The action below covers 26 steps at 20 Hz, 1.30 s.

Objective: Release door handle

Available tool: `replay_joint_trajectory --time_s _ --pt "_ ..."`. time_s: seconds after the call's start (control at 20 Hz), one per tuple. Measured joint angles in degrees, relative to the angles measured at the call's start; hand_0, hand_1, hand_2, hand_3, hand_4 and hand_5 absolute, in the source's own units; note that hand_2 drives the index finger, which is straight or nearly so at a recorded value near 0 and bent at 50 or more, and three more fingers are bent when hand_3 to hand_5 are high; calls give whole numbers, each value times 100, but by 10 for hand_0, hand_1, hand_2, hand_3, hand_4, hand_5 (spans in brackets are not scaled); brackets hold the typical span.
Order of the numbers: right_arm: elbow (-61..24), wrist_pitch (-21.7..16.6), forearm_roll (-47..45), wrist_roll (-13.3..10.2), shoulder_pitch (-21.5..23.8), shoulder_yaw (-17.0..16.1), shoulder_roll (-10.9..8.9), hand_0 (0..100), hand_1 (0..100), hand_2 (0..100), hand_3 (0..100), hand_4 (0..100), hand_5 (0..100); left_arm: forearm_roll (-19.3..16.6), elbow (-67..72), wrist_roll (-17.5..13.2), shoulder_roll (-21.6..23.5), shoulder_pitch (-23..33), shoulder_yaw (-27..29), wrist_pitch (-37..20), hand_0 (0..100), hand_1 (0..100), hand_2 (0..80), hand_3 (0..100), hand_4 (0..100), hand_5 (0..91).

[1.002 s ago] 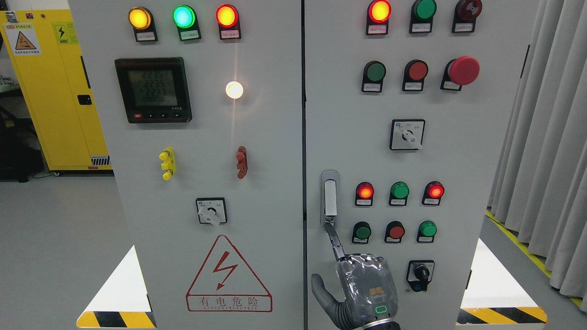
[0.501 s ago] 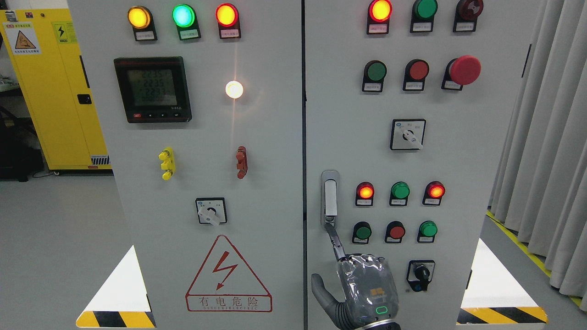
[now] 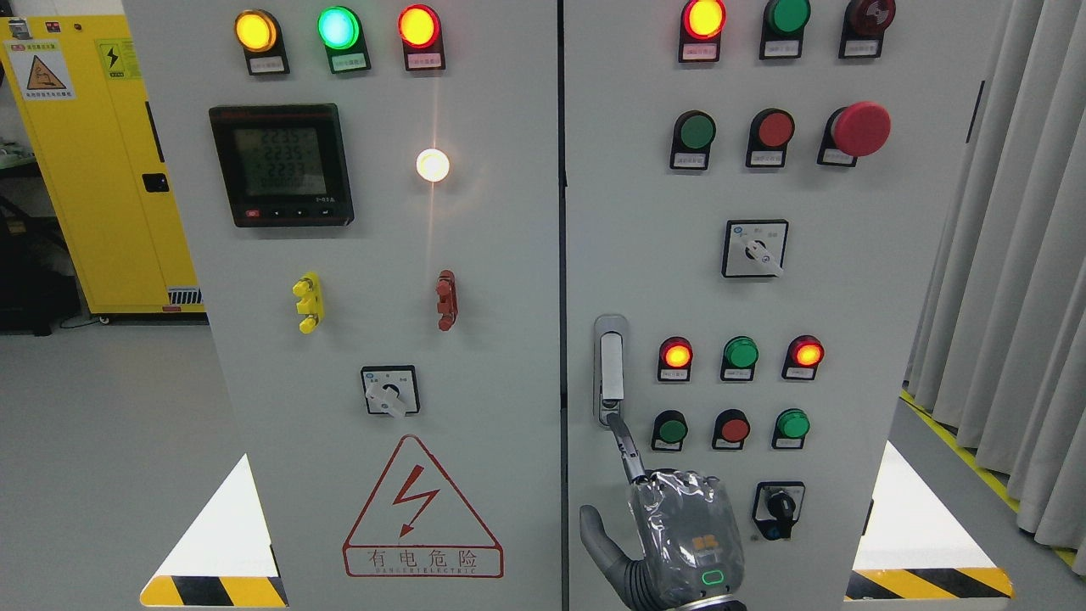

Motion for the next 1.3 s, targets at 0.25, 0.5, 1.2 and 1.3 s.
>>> replay_joint_trajectory --time_s 0.25,0.5,1.2,1.3 --pt "-137 -34 -6 -69 54 -50 2 524 390 368 1000 983 1000 0 0 0 0 0 0 0 120 556 0 0 0 0" --pt "-308 -69 -54 -120 132 -129 20 694 428 600 996 939 984 0 0 0 0 0 0 0 120 556 0 0 0 0" --pt "-821 -46 -462 269 261 -276 45 274 0 931 1000 1000 1000 0 0 0 0 0 0 0 120 556 0 0 0 0" --pt "-877 -46 -468 338 233 -280 47 254 0 944 1000 1000 1000 0 0 0 0 0 0 0 120 556 0 0 0 0"
